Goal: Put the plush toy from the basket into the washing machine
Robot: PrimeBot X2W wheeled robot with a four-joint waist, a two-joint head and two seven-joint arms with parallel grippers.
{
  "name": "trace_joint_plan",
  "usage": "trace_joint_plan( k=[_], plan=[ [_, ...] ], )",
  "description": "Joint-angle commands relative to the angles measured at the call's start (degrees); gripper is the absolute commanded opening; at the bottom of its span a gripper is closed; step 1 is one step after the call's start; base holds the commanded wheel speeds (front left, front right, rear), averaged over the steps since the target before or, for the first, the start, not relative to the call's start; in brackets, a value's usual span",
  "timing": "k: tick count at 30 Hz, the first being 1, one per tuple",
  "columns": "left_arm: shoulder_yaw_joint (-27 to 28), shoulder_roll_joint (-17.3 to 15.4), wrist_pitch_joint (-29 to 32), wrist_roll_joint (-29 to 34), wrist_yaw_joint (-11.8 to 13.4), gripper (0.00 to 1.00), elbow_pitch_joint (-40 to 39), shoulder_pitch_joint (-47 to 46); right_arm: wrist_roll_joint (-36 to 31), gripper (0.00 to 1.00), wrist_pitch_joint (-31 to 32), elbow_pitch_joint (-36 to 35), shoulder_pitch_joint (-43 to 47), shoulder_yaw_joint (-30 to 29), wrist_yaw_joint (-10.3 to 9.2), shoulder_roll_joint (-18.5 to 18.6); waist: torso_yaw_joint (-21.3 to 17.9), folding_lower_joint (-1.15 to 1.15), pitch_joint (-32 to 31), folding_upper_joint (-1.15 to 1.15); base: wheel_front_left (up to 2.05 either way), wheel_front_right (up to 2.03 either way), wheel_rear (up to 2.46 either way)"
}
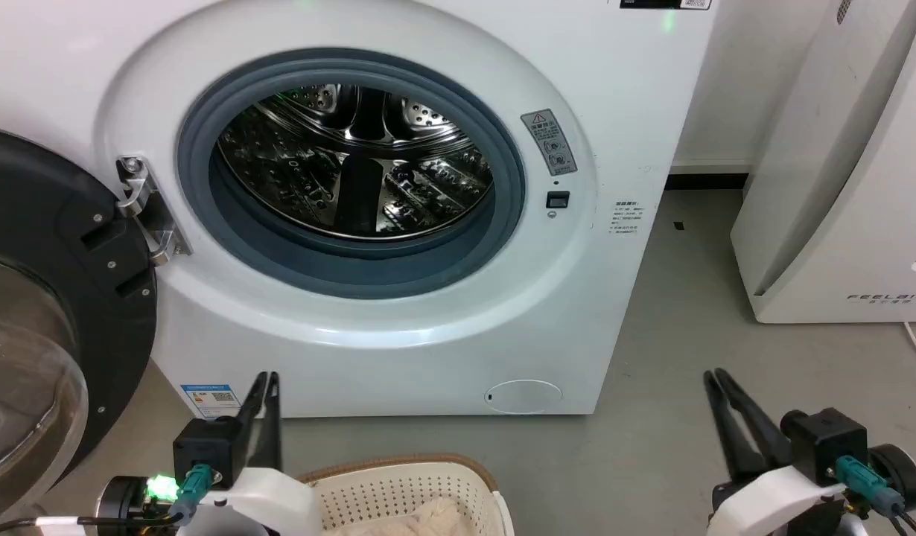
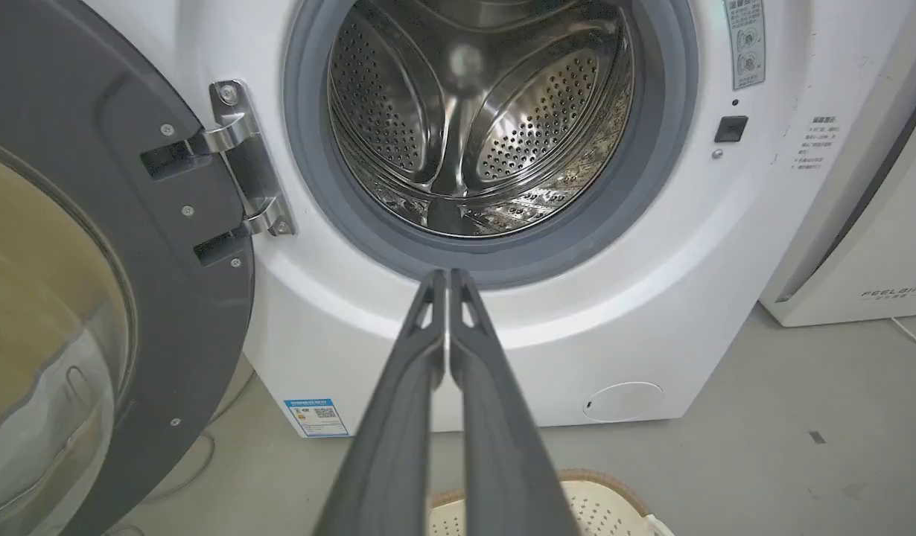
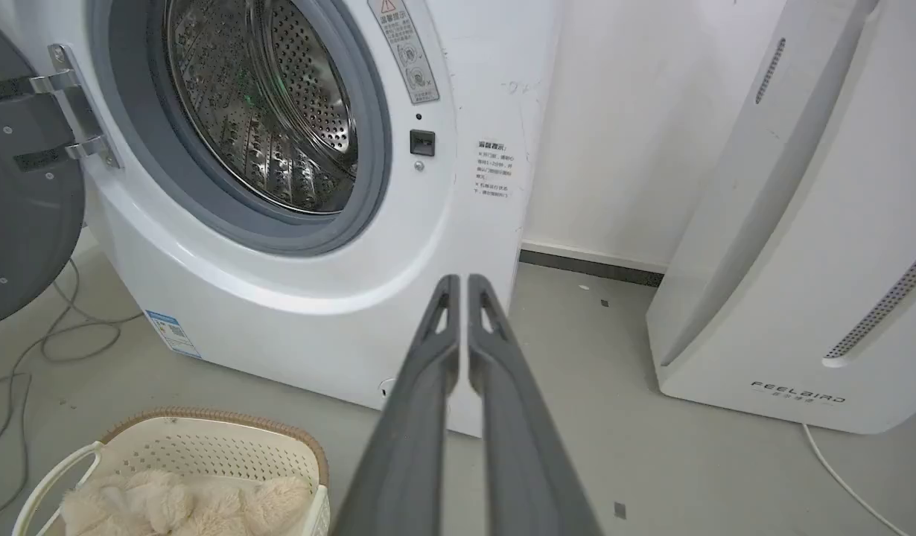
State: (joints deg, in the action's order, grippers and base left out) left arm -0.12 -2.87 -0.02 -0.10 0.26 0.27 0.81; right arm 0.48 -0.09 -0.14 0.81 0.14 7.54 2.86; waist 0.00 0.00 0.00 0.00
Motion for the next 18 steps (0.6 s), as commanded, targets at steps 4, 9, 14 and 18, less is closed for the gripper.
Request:
trace_joint_plan(
  k=[4, 9, 14, 18],
  plan=[
    [-0.07, 0.00, -0.05, -0.04, 0.02, 1.00, 0.04, 0.04, 0.08, 1.00, -0.05, 0.00, 0.02, 0.06, 0.00, 0.00, 0.00, 0.00, 0.01, 0.00, 0.00, 0.00, 0.00],
    [-0.32, 0.00, -0.65, -0.49, 0.06, 1.00, 0.26, 0.09, 0.79, 1.00, -0.65, 0.01, 0.09, -0.16, 0.00, 0.00, -0.06, 0.00, 0.11, 0.00, 0.00, 0.00, 0.00],
    [-0.59, 0.00, -1.25, -0.97, 0.04, 1.00, 0.67, 0.03, 1.43, 1.00, -1.24, -0.21, 0.03, -0.54, 0.00, 0.00, -0.14, 0.00, 0.45, 0.00, 0.00, 0.00, 0.00],
    [-0.85, 0.00, -1.73, -1.27, -0.01, 1.00, 1.31, -0.13, 1.67, 1.00, -1.72, -0.48, -0.10, -0.82, -0.01, 0.00, -0.25, 0.00, 0.94, 0.00, 0.00, 0.00, 0.00]
  ],
)
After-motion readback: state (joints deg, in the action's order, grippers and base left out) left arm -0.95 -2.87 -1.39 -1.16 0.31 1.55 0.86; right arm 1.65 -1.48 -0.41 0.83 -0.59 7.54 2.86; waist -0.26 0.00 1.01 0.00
